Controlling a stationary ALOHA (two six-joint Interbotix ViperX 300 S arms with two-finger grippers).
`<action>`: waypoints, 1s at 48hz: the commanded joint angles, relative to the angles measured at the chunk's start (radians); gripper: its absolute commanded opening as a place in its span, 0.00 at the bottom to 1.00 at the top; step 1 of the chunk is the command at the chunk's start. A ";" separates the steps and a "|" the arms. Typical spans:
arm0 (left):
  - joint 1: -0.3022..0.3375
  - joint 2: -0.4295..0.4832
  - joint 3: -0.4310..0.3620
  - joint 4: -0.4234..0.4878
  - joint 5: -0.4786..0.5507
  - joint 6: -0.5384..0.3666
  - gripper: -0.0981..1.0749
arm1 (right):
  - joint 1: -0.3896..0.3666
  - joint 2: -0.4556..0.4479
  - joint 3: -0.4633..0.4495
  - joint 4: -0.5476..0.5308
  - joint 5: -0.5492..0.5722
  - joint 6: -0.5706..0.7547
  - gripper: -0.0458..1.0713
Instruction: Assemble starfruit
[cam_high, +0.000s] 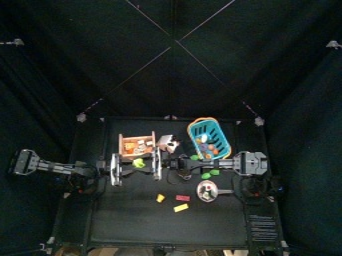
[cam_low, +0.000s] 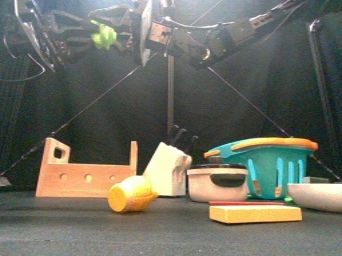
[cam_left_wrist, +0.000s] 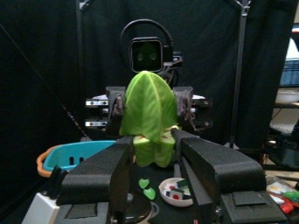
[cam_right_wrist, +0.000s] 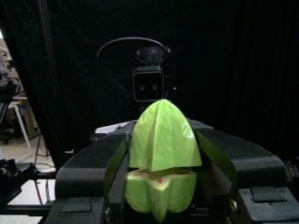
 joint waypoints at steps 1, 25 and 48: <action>0.000 -0.005 -0.014 0.005 -0.020 0.002 0.73 | -0.003 -0.015 -0.006 -0.002 0.000 0.000 0.76; 0.008 -0.003 -0.008 0.003 -0.015 0.002 0.73 | -0.002 -0.018 0.006 -0.015 0.005 0.006 0.91; 0.009 -0.003 0.008 0.003 -0.009 0.002 0.73 | -0.008 -0.037 0.005 -0.009 0.032 0.008 0.92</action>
